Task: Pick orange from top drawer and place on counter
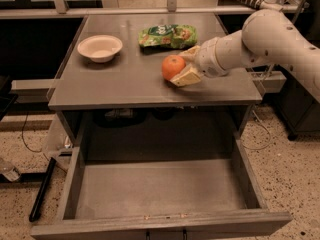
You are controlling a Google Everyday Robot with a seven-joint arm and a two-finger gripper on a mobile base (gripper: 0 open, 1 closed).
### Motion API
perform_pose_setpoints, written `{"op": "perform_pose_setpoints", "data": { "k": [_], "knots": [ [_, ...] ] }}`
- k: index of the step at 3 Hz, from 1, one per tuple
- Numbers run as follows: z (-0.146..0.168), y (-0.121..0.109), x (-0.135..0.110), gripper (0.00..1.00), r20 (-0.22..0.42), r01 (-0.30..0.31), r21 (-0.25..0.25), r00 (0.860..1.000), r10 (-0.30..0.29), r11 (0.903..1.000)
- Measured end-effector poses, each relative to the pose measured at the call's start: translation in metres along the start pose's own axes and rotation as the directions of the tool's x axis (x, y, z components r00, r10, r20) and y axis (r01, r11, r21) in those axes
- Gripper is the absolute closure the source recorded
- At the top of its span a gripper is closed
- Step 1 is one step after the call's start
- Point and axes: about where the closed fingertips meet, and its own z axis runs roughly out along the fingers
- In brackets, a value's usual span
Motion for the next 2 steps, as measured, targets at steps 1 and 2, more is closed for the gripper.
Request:
{"op": "perform_pose_setpoints", "data": {
  "k": [1,2],
  "knots": [
    [0.0,0.0,0.0,0.36,0.0,0.0,0.0,1.0,0.0,1.0],
    [0.0001,0.0,0.0,0.12,0.0,0.0,0.0,1.0,0.0,1.0]
  ]
}}
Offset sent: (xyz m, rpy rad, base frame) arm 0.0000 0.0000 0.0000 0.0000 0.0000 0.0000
